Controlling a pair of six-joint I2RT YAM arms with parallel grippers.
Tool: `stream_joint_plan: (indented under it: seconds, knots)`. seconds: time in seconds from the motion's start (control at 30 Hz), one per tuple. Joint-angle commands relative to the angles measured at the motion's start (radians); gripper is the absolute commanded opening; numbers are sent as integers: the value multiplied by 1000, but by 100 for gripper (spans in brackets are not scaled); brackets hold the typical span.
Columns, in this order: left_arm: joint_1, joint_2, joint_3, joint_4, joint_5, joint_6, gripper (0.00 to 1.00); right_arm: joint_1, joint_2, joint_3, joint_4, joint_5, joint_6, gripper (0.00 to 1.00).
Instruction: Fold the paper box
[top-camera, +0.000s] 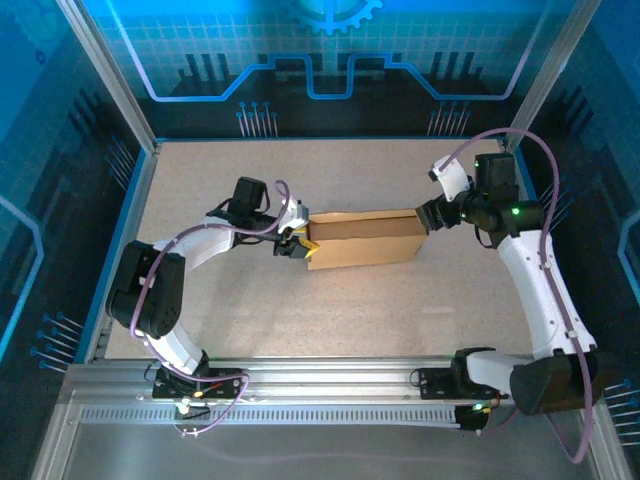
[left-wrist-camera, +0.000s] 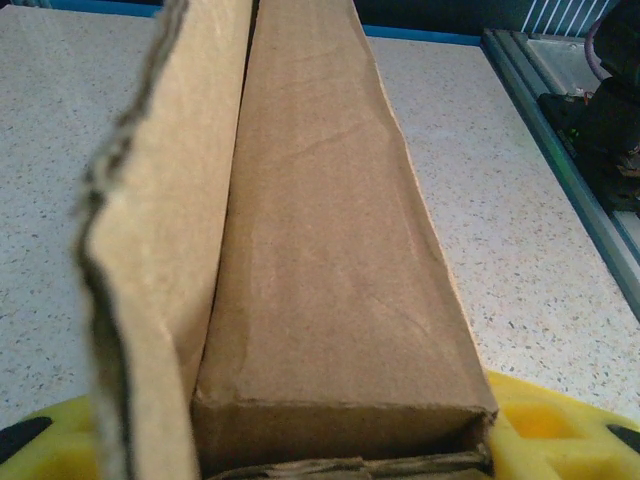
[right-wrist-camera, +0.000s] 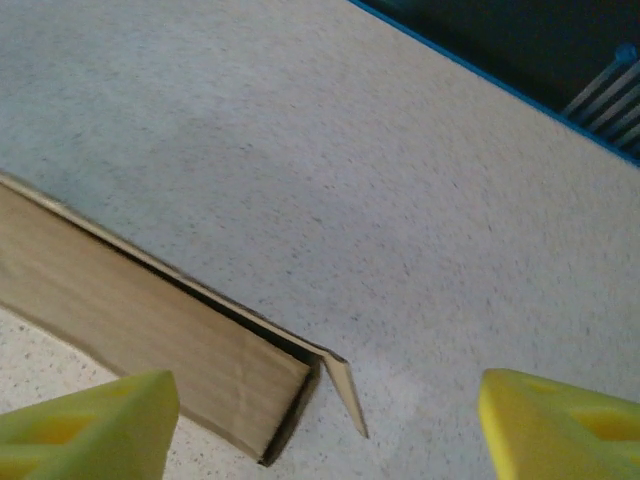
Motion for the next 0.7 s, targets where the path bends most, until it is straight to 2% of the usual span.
stream_joint_plan:
  seconds: [0.0, 0.1, 0.17, 0.27, 0.5, 0.67]
  knots:
    - [10, 16, 34, -73, 41, 33, 53, -9, 39, 27, -83, 17, -9, 77]
    - [22, 40, 89, -169, 50, 78, 53, -8, 48, 2, -115, -21, -128, 81]
    - [31, 72, 159, -298, 47, 139, 53, -9, 64, 3, -131, -42, -176, 78]
    - [40, 107, 225, -402, 64, 212, 54, -24, 103, 30, -140, -10, -205, 72]
    - [45, 119, 223, -410, 66, 222, 54, -61, 201, 111, -184, -30, -240, 65]
    - [49, 129, 238, -425, 50, 229, 54, -80, 246, 136, -208, -80, -263, 51]
